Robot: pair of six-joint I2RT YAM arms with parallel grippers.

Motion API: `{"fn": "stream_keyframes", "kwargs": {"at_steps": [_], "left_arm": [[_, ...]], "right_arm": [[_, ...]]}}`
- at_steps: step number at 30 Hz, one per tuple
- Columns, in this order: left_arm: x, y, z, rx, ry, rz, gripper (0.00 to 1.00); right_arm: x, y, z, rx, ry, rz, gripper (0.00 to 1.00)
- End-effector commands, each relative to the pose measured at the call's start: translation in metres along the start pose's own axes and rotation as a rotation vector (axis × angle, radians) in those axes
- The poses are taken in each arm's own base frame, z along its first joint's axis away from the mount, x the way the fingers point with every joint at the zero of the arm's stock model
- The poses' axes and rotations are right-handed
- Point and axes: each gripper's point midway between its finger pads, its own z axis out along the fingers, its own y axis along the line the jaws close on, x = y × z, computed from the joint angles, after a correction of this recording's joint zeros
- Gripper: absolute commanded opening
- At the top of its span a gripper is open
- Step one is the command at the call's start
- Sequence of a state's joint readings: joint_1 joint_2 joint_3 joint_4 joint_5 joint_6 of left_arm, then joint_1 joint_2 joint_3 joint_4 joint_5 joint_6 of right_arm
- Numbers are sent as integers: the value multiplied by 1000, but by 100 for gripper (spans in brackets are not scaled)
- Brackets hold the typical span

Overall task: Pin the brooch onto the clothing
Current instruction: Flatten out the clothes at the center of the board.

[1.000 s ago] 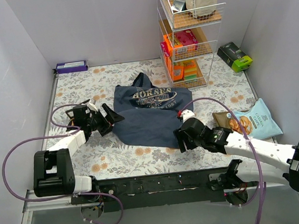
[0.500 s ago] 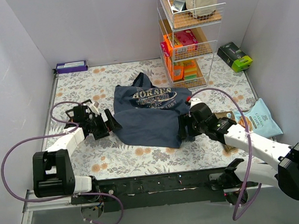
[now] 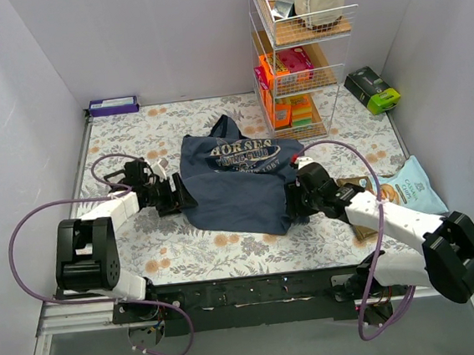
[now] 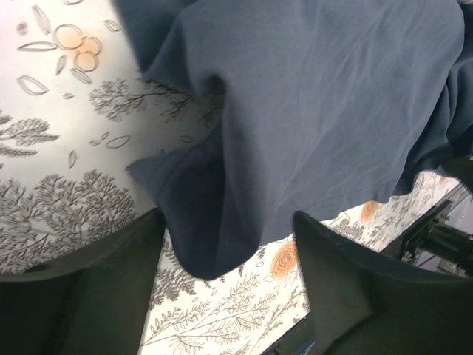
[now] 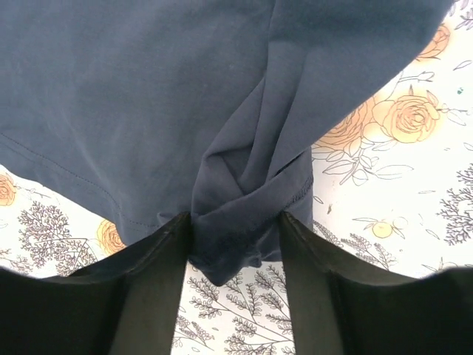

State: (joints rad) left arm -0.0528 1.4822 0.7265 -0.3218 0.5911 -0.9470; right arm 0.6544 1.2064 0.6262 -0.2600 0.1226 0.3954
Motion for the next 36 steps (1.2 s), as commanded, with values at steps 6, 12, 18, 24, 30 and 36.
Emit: {"fn": "stream_keyframes", "kwargs": {"at_steps": [6, 12, 18, 24, 30, 36], "left_arm": [[-34, -45, 0, 141, -51, 142, 0], [-83, -76, -49, 165, -264, 113, 0], [-114, -44, -86, 185, -350, -74, 0], [-110, -20, -78, 160, -322, -141, 0], [-103, -5, -79, 71, -335, -122, 0], [-63, -1, -62, 121, -254, -155, 0]], "right_arm": [[-15, -15, -28, 71, -81, 17, 8], [-52, -41, -73, 193, -143, -1, 1], [-95, -70, -137, 297, -273, 44, 1], [-106, -64, -181, 261, -344, 123, 1], [-106, -53, -219, 191, -426, 196, 1], [-66, -44, -177, 124, -262, 216, 37]]}}
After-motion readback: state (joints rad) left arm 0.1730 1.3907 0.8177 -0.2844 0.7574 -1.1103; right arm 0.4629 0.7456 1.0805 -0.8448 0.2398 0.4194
